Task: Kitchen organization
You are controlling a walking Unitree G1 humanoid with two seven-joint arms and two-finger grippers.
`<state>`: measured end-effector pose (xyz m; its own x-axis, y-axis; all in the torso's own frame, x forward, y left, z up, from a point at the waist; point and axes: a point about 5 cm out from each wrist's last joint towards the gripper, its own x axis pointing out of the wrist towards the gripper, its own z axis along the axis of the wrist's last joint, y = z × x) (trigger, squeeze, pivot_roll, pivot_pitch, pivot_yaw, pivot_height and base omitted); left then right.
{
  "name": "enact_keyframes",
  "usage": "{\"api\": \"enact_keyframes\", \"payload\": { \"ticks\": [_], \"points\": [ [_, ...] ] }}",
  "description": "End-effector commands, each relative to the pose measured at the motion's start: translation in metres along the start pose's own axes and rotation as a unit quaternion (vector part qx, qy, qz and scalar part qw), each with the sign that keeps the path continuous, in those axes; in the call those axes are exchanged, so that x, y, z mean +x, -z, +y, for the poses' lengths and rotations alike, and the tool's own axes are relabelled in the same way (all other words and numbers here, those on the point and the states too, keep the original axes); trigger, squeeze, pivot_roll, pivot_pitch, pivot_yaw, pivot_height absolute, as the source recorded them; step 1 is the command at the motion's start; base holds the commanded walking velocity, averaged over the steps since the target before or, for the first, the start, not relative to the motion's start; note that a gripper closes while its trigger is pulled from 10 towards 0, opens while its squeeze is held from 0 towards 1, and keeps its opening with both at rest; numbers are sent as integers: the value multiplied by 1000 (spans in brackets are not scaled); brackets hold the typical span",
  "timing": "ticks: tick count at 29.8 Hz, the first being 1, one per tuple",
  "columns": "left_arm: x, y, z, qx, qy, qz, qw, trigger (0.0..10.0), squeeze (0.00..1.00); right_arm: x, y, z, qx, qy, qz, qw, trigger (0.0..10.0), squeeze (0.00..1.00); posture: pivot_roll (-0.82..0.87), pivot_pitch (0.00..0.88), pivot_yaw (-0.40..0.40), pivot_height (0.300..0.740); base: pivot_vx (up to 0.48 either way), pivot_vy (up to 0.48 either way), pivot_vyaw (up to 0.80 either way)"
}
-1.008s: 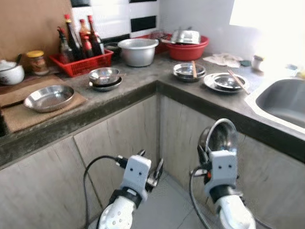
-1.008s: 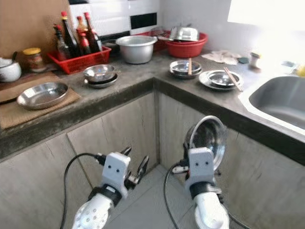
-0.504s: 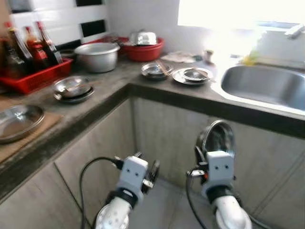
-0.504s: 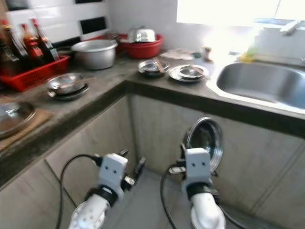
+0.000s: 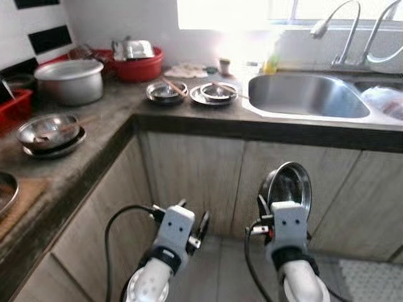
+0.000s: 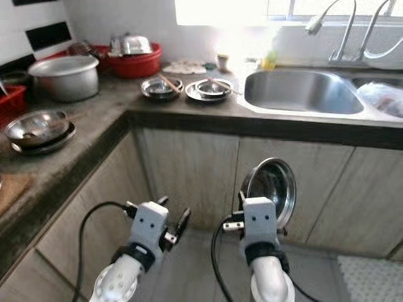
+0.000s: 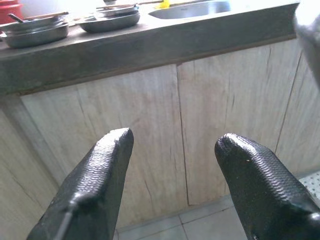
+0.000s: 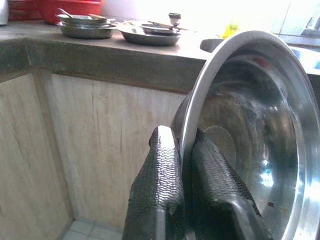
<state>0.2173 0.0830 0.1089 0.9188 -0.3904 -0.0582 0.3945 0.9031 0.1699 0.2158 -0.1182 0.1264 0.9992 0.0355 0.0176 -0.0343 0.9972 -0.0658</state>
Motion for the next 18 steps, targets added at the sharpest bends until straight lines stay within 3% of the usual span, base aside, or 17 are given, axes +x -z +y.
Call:
{"api": "enact_keyframes", "payload": {
  "ticks": [1,18],
  "points": [
    [2,-2,-6,3,15,-6,1000,10000,0,1,-2,-2,-6,6,-4,1000,10000,0,94,1,0,740,0,-439,0],
    [1,0,-7,5,21,-4,1000,10000,0,2,-2,-2,-7,7,-6,1000,10000,0,87,0,3,740,0,-449,0]
  ]
}}
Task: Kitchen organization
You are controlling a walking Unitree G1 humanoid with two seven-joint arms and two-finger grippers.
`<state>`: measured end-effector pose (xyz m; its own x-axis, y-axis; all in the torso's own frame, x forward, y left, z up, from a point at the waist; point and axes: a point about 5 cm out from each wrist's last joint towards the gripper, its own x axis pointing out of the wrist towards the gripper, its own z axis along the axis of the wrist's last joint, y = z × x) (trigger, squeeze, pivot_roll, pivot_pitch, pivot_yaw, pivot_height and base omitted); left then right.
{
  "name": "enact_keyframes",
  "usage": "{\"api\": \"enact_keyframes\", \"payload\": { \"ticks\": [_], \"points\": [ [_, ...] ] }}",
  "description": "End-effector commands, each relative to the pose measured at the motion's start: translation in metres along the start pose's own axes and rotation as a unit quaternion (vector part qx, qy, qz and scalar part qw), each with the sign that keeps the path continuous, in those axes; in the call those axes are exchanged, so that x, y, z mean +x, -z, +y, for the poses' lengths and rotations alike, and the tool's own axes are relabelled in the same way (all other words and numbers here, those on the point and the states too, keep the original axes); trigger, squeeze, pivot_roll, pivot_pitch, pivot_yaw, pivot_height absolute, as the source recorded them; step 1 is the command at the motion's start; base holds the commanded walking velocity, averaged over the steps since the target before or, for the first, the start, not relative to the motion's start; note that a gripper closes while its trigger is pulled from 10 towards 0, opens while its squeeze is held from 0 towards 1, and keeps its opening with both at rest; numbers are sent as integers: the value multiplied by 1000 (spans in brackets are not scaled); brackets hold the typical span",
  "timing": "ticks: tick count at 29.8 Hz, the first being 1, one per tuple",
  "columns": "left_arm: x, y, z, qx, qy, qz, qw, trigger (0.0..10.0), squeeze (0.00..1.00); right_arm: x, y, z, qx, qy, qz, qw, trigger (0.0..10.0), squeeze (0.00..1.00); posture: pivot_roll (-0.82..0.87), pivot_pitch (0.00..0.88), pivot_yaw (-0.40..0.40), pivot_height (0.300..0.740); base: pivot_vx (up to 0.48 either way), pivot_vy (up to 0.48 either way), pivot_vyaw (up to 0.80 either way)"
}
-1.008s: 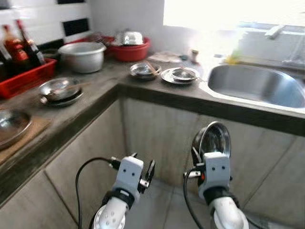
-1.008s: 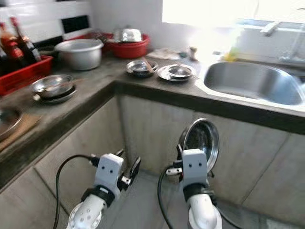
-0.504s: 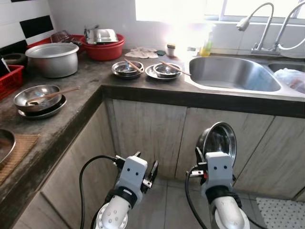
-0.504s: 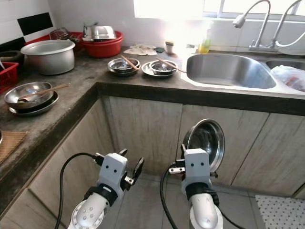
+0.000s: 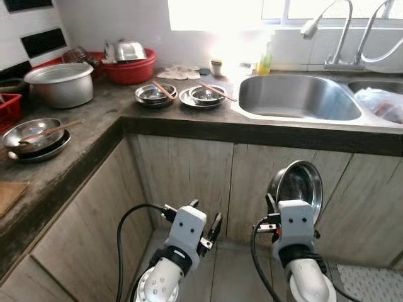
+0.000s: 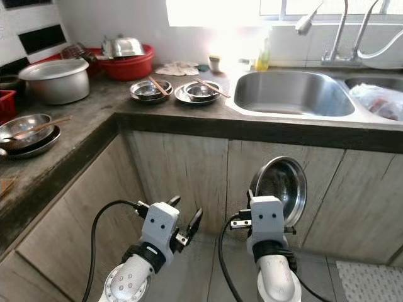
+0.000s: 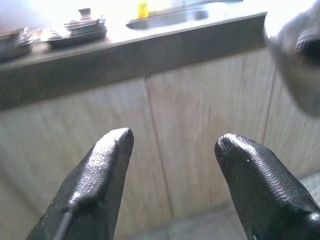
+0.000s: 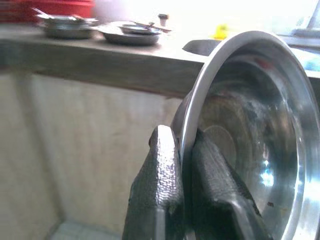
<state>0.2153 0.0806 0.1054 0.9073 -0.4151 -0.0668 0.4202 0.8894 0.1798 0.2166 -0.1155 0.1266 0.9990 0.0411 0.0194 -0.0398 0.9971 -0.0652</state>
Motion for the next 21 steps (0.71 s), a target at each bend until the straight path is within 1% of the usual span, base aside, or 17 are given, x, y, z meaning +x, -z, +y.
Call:
{"api": "enact_keyframes", "payload": {
  "ticks": [1,5,9,10,12,16,19,21],
  "points": [
    [2,-3,-4,-1,7,-6,1000,10000,0,1,-2,-5,-7,10,-6,1000,10000,0,87,0,3,740,0,-424,0],
    [2,-3,-5,-1,7,-6,1000,10000,0,1,-3,-5,-7,11,-7,1000,10000,0,86,0,3,740,0,-421,0],
    [2,-3,-4,-2,5,-5,1000,10000,0,2,-4,-6,-8,11,-10,1000,10000,0,87,0,1,740,259,-399,0],
    [2,-2,-3,-4,-3,1,1000,10000,0,3,-5,-7,-9,11,-11,1000,10000,0,87,0,1,740,326,-349,0],
    [3,-1,0,-12,-15,6,1000,10000,0,4,-6,-7,-9,11,-14,1000,10000,0,87,0,0,740,0,0,0],
    [2,-2,1,-12,-20,3,1000,10000,0,5,-8,-7,-9,12,-17,1000,10000,0,88,0,0,740,0,0,0],
    [3,-5,2,-15,-21,-9,1000,10000,0,9,-13,-9,-10,16,-28,999,10000,0,88,0,1,740,0,0,0],
    [4,-8,3,-16,-23,-16,999,10000,0,11,-16,-11,-10,18,-33,999,10000,0,90,0,-4,740,285,0,0]
  ]
}}
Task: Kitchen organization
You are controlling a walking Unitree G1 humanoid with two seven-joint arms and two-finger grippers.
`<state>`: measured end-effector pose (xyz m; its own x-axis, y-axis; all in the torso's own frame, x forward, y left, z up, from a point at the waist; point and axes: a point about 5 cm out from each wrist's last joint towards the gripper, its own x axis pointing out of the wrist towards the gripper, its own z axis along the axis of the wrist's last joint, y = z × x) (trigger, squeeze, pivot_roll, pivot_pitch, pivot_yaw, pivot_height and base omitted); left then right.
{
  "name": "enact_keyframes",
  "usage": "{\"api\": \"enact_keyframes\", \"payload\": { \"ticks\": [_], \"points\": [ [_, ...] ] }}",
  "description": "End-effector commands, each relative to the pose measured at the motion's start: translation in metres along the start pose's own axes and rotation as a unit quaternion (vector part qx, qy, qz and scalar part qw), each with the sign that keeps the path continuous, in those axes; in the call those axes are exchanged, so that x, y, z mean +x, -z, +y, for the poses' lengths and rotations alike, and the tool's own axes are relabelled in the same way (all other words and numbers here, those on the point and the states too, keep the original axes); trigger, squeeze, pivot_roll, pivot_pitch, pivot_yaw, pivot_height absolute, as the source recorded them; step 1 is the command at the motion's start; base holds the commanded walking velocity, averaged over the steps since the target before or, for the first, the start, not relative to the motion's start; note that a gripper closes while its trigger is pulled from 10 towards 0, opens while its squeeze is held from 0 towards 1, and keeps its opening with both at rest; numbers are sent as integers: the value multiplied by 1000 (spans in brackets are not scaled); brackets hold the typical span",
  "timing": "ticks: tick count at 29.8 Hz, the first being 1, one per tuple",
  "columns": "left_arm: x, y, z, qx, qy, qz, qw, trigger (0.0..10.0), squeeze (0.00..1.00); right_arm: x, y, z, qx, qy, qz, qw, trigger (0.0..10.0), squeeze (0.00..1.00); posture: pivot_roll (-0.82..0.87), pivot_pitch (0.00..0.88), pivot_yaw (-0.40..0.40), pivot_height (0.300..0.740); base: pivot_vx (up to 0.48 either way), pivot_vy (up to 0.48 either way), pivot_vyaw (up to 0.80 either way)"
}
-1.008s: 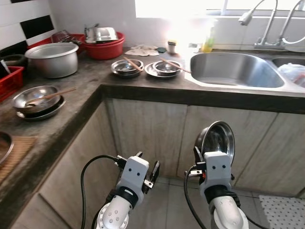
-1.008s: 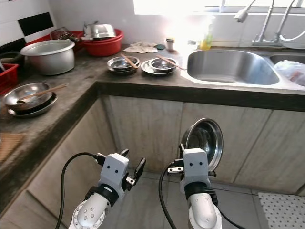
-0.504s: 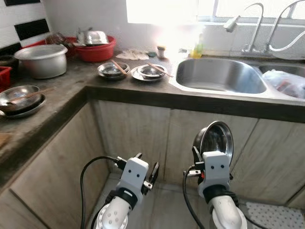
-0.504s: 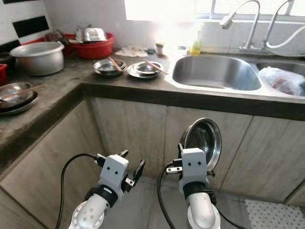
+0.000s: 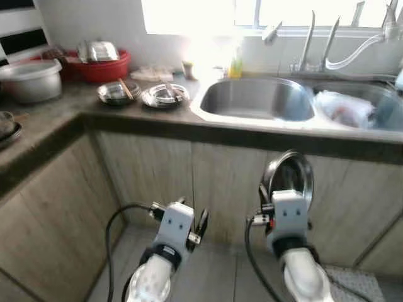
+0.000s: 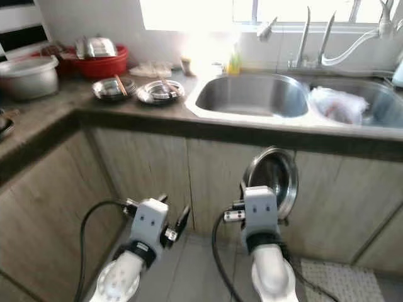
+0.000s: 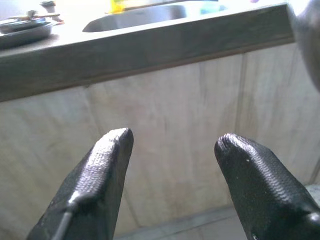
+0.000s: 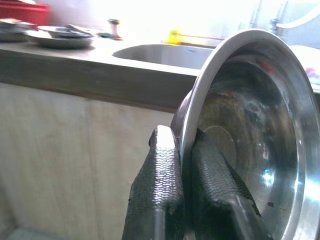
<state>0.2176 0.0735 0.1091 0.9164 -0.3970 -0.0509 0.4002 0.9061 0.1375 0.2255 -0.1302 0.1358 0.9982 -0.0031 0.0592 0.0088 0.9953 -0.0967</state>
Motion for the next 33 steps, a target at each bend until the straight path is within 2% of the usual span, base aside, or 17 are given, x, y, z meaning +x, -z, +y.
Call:
{"api": "enact_keyframes", "payload": {
  "ticks": [1,7,10,20,33],
  "points": [
    [0,-4,9,8,-12,-11,1000,10000,0,4,-10,4,8,-4,-19,1000,10000,0,90,0,-3,740,322,0,0],
    [4,-7,12,8,-14,-15,1000,10000,0,11,-20,-1,4,5,-40,999,10000,0,89,0,0,740,339,0,0],
    [5,-8,13,10,-14,-17,1000,10000,0,20,-33,-6,-4,10,-68,998,10000,0,88,0,-1,740,375,0,0],
    [7,-10,13,9,-15,-22,1000,10000,0,32,-56,-14,-11,20,-113,993,10000,0,89,0,-2,740,408,0,0],
    [7,-9,14,11,-14,-21,1000,10000,0,41,-65,-21,-18,27,-128,991,10000,0,87,0,-1,740,434,0,0]
  ]
}}
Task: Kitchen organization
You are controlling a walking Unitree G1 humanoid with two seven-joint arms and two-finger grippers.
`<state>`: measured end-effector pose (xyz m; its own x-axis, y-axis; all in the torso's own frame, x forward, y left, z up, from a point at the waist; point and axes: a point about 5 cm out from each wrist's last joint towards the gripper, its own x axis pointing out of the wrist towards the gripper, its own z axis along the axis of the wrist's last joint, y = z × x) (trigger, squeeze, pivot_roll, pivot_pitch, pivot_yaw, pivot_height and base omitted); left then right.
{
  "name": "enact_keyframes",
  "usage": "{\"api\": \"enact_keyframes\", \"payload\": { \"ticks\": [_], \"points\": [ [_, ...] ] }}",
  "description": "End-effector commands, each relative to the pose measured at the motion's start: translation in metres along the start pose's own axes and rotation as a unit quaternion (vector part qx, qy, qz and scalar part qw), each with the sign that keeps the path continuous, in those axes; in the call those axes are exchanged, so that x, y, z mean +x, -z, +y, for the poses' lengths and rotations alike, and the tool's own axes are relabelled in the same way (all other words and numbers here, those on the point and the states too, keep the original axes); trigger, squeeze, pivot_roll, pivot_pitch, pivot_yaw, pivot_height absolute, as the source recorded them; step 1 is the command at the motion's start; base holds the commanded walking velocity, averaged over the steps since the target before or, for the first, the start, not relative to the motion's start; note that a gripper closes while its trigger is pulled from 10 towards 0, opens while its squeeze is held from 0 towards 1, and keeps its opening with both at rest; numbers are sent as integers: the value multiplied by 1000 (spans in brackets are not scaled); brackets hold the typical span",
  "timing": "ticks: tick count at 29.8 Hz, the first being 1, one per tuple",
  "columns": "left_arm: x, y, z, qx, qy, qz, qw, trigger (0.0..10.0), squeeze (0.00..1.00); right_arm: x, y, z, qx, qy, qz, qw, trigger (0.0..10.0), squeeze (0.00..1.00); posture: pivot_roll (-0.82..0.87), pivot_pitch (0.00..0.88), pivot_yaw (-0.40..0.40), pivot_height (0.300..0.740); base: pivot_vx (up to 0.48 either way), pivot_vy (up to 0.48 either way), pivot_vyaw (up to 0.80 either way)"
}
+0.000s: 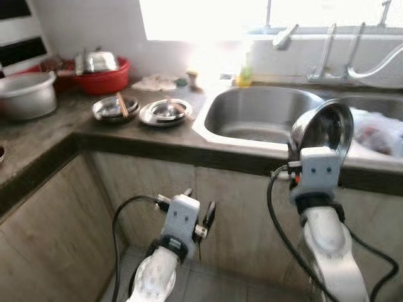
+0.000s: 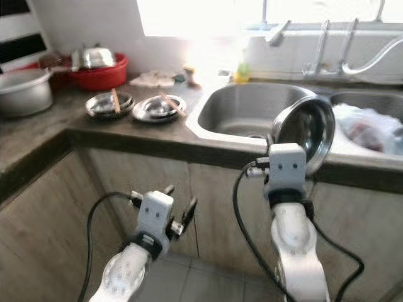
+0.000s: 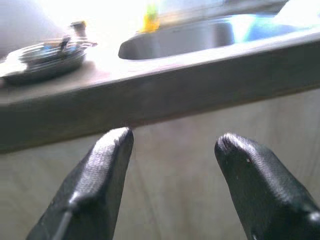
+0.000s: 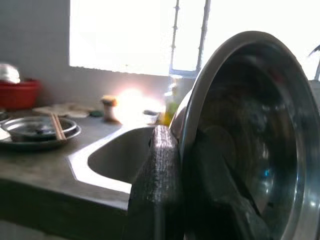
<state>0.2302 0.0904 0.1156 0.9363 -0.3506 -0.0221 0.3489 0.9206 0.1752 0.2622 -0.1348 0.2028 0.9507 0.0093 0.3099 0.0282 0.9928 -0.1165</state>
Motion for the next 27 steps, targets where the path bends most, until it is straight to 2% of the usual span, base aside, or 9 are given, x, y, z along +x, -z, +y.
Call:
{"api": "enact_keyframes", "payload": {
  "ticks": [1,13,18,22,27],
  "points": [
    [2,-5,-7,-8,13,-10,1000,10000,0,0,0,-10,-9,19,-1,1000,10000,0,87,0,-1,740,416,0,0],
    [2,-4,-9,-9,16,-9,1000,10000,0,7,-1,-16,-10,19,2,1000,10000,0,88,0,-4,740,440,0,0],
    [2,-3,-9,-8,17,-8,1000,10000,0,10,-2,-18,-15,17,2,1000,10000,0,84,0,-3,740,415,0,-738],
    [2,-1,-10,-11,18,-5,1000,10000,0,15,-3,-18,-25,4,6,1000,10000,0,80,0,-5,740,401,0,0],
    [3,2,-12,-18,23,4,1000,10000,0,24,-4,-22,-32,-7,15,999,10000,0,78,0,-6,740,0,0,0]
  ]
}}
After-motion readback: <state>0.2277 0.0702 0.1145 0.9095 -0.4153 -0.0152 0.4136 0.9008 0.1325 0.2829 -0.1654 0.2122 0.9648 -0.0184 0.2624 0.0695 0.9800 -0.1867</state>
